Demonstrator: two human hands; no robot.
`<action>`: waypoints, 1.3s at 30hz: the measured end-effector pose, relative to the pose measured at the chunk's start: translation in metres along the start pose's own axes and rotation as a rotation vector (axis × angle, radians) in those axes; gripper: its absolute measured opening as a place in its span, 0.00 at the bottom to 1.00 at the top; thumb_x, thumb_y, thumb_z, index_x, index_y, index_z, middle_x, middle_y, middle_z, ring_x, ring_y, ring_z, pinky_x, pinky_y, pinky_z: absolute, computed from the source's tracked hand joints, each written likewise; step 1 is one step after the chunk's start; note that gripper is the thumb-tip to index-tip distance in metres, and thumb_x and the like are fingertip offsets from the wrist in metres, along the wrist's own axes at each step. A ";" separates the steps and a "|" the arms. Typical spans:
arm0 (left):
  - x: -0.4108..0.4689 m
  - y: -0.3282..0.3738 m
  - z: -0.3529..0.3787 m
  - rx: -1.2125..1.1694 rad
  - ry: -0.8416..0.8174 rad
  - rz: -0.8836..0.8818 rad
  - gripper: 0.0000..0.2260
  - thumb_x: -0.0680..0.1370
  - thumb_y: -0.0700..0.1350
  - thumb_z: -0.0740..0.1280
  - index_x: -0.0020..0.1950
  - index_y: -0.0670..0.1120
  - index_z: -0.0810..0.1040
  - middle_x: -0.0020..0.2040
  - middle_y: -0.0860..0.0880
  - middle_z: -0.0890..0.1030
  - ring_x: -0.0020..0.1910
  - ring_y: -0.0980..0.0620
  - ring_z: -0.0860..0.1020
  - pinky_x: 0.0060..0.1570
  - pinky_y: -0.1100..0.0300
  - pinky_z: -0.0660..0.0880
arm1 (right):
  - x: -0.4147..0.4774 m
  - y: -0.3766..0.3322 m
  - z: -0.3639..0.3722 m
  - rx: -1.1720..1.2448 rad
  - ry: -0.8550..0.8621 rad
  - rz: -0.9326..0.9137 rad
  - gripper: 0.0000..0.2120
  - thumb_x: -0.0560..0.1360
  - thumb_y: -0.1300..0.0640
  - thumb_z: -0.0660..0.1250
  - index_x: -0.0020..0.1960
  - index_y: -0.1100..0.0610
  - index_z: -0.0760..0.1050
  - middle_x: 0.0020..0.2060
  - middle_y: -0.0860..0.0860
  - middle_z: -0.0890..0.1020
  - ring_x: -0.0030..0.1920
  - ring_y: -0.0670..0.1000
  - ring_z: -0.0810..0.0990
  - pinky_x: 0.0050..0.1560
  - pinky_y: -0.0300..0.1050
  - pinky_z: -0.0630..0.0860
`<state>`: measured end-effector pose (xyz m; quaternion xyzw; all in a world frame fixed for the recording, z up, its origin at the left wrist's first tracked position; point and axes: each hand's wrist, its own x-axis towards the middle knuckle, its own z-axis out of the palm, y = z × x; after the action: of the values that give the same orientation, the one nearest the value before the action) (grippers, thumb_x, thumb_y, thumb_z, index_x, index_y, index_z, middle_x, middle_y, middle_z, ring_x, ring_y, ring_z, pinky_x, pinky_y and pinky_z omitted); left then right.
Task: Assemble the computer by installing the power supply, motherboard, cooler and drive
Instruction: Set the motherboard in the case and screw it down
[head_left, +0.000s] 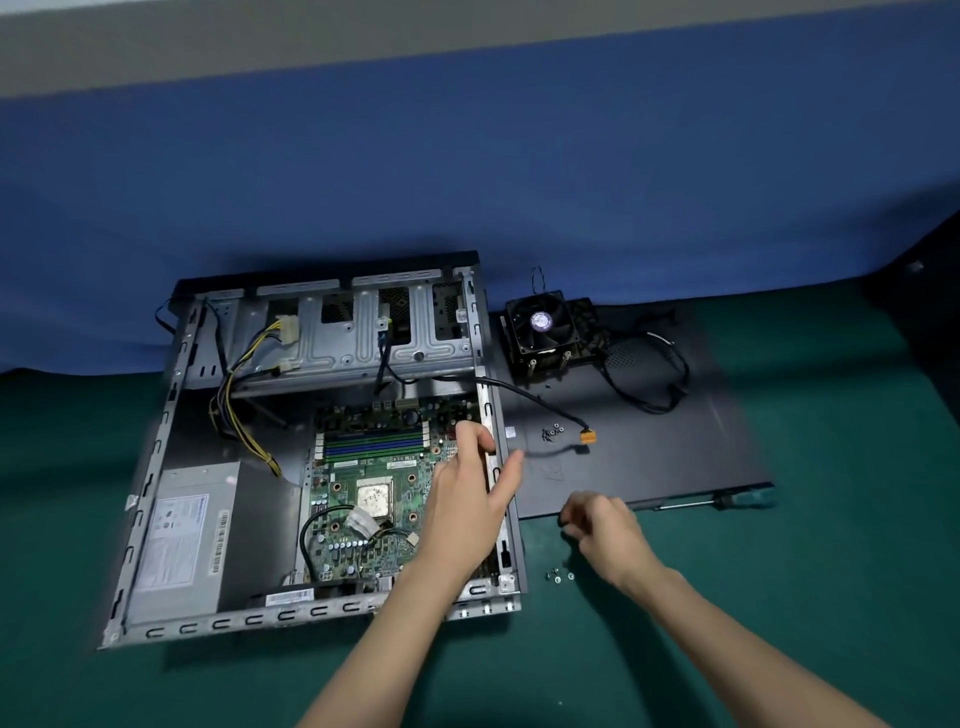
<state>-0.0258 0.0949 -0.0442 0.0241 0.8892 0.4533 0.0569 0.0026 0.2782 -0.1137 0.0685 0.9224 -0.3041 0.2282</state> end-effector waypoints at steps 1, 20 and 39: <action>0.000 0.000 0.000 0.002 0.000 -0.001 0.13 0.78 0.60 0.59 0.50 0.53 0.60 0.33 0.52 0.67 0.31 0.51 0.65 0.34 0.51 0.69 | 0.003 -0.002 -0.004 -0.009 0.057 -0.005 0.09 0.74 0.69 0.63 0.44 0.56 0.77 0.41 0.51 0.81 0.42 0.51 0.77 0.43 0.41 0.71; 0.000 0.006 0.002 0.145 0.032 0.045 0.11 0.79 0.57 0.58 0.47 0.56 0.57 0.29 0.52 0.68 0.30 0.53 0.66 0.28 0.59 0.60 | -0.002 0.101 -0.082 -0.736 0.117 -0.018 0.15 0.75 0.58 0.66 0.61 0.52 0.72 0.58 0.51 0.67 0.57 0.54 0.64 0.51 0.45 0.62; -0.002 0.013 -0.002 0.170 0.005 0.039 0.10 0.78 0.58 0.55 0.47 0.55 0.56 0.30 0.53 0.70 0.32 0.52 0.67 0.28 0.61 0.59 | 0.051 -0.007 -0.053 -0.218 0.194 -0.122 0.11 0.77 0.54 0.65 0.59 0.50 0.78 0.55 0.50 0.82 0.55 0.57 0.80 0.50 0.47 0.73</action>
<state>-0.0239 0.1007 -0.0321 0.0453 0.9239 0.3774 0.0435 -0.0645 0.3027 -0.0960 0.0165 0.9700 -0.2075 0.1253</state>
